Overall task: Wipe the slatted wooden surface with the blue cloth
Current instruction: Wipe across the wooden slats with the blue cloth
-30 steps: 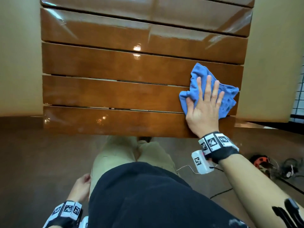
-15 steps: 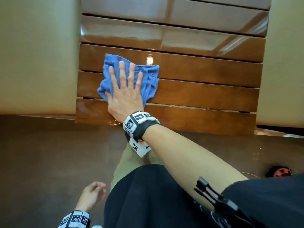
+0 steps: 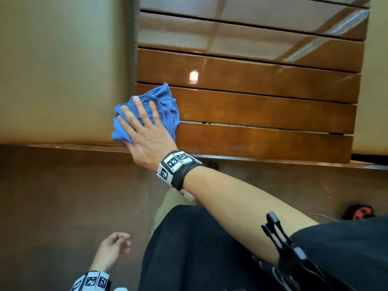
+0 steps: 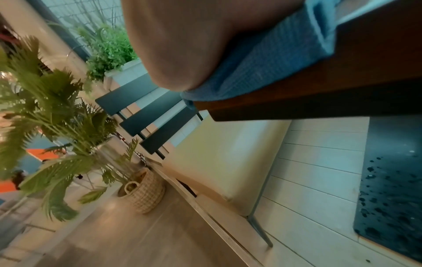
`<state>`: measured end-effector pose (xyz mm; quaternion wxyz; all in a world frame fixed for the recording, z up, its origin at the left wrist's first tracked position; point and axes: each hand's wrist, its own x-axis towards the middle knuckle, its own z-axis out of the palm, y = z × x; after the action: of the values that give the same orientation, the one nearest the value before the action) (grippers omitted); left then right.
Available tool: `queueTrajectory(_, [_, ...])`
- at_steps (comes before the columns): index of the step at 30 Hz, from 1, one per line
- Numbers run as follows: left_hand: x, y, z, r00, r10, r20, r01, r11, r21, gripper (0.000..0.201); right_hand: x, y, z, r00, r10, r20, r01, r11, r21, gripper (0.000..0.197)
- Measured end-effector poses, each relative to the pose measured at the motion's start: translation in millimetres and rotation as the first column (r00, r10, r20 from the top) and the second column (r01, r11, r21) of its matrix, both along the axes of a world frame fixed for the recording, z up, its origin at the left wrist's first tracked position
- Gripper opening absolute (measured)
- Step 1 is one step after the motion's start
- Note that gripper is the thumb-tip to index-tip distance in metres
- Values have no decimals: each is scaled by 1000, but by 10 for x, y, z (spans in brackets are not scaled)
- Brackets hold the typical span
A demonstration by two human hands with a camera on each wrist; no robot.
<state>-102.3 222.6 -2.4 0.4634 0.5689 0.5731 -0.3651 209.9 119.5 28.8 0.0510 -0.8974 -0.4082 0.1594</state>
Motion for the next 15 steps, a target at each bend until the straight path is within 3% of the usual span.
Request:
queueTrajectory(6, [271,246,-167,997,-76,21,76,997,-17,19,-158,-512,-71,992,88,88,-97,991,94,65])
queueTrajectory(15, [665,88,-177,982,-160,100,161,987,1,17,-96,-1486,-102,994,28,110,-37,997,74,85])
